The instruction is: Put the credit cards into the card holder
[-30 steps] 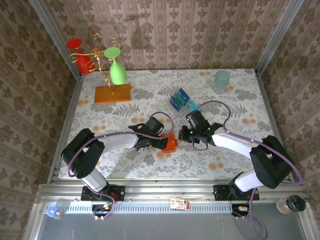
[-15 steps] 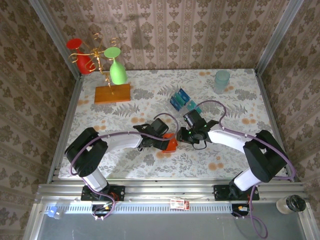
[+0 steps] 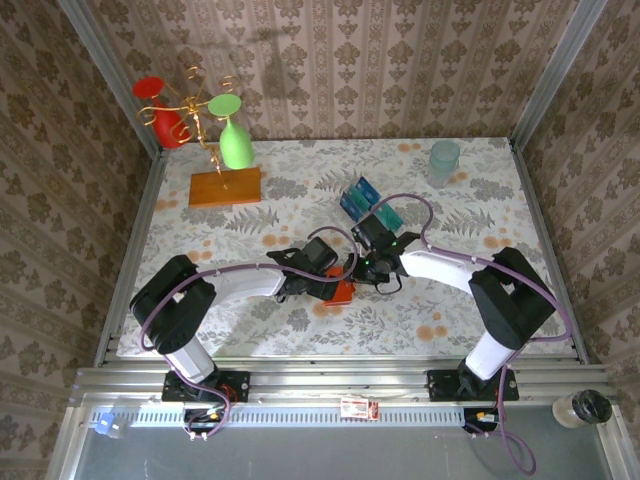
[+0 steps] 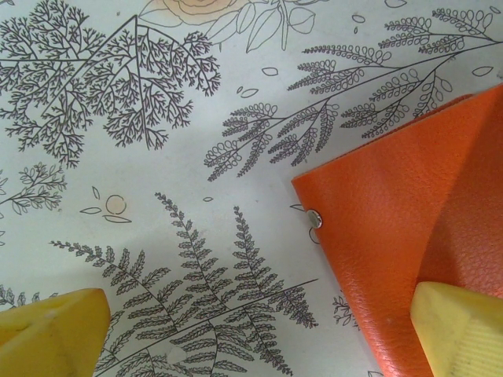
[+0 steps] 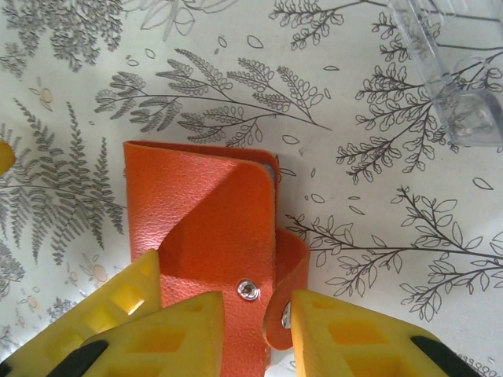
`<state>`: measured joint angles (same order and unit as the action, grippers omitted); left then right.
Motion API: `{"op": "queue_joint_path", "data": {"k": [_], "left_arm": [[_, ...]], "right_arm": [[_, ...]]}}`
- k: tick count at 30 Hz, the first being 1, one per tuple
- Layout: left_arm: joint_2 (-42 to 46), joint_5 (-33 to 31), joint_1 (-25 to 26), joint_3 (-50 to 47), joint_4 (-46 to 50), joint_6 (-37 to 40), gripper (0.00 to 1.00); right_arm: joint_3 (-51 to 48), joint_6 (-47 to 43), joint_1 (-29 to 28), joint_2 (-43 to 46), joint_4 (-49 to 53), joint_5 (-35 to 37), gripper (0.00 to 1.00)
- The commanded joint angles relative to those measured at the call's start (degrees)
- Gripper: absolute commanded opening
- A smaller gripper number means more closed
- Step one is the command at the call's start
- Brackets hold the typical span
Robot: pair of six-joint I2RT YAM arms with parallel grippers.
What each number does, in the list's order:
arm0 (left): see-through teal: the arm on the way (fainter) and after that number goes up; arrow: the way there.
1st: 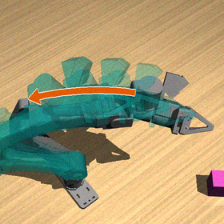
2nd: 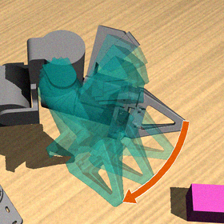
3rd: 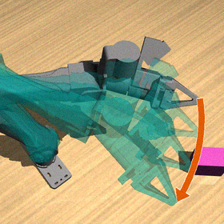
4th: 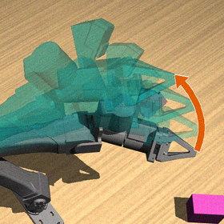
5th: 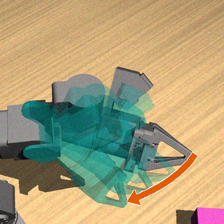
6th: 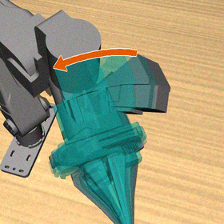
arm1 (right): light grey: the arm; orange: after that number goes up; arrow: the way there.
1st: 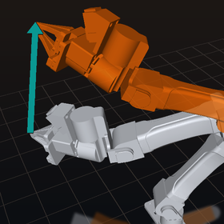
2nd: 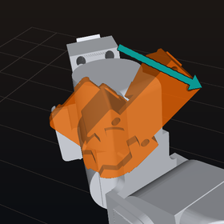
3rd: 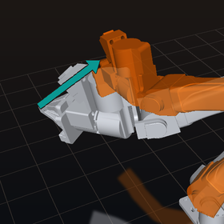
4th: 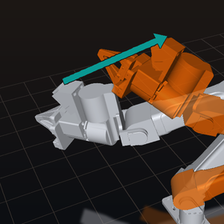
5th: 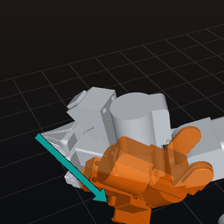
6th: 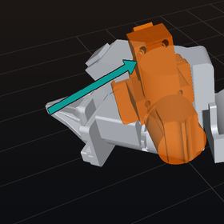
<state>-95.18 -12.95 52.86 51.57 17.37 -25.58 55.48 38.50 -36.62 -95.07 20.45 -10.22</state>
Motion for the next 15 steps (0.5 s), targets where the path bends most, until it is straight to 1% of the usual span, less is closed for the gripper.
{"op": "queue_joint_path", "data": {"k": [1, 8, 11, 15], "left_arm": [[-1.28, -1.38, 0.25, -1.72, 4.38, 0.97, 1.0], [-1.16, -1.15, 0.25, -1.96, 4.04, 0.71, 1.0], [-1.25, -1.03, 0.26, -2.14, 3.96, 0.71, 1.0], [-1.29, -1.01, 0.27, -2.18, 3.93, 0.61, 1.0]], "right_arm": [[1.76, -1.84, -0.2, -1.6, 3.37, 2.0, 0.25], [1.18, -1.93, -0.18, -1.58, 3.46, 2.65, 0.12], [0.96, -1.85, -0.12, -1.2, 3.46, 2.92, 0.1], [1.01, -1.85, -0.14, -0.78, 3.46, 2.9, 0.1]]}}
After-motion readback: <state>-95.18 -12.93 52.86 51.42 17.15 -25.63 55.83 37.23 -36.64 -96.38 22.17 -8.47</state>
